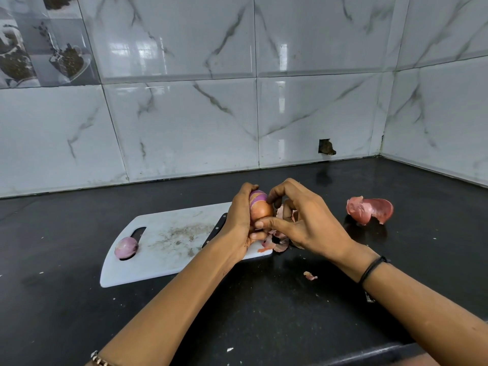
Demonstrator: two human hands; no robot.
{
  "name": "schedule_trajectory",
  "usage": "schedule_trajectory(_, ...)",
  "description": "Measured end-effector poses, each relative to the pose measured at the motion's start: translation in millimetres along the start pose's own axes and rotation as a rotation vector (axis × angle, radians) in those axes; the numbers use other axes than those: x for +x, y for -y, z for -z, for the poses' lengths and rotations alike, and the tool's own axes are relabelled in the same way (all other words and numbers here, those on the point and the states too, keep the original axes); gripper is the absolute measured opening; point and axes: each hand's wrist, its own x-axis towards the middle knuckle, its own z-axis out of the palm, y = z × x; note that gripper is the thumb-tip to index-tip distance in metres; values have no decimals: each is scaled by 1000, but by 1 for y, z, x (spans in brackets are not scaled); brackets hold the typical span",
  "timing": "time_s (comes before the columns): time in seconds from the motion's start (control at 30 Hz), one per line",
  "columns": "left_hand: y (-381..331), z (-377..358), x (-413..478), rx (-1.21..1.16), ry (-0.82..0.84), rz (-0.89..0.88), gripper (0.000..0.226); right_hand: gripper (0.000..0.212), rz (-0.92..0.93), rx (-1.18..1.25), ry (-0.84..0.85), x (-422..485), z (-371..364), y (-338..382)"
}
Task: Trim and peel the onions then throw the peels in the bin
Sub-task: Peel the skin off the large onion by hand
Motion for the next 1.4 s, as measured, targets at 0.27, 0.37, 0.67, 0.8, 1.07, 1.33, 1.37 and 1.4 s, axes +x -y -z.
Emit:
schedule_trajectory(0.27, -2, 1, -1, -66, -8, 18, 44, 41, -7, 14, -14, 0, 0, 2)
schedule_trajectory(0.37, -2, 1, -1, -55, -5, 27, 45, 48, -27, 43, -41, 0, 2, 5)
schedule_trajectory(0.67, -3, 2, -3, -47, 15, 16, 51, 13, 26, 21, -98, 2, 8, 5)
schedule_trajectory(0.8, -3, 0, -3, -24, 67, 25, 46, 5, 47, -79, -79, 1, 6, -3)
schedule_trajectory(1.07, -8, 10, -4, -184, -18, 25, 43, 3, 100, -60, 54, 0, 5, 0)
schedule_trajectory(1.33, -8, 10, -4, -201, 52, 20, 49, 12, 21, -88, -44, -1, 9, 2)
schedule_trajectory(1.37, -7, 9, -4, -186, 69, 16, 51, 11, 23, -100, -52, 0, 9, 3)
schedule_trajectory(1.4, -6, 8, -4, -163, 84, 13, 53, 8, 19, -108, -61, 0, 10, 3)
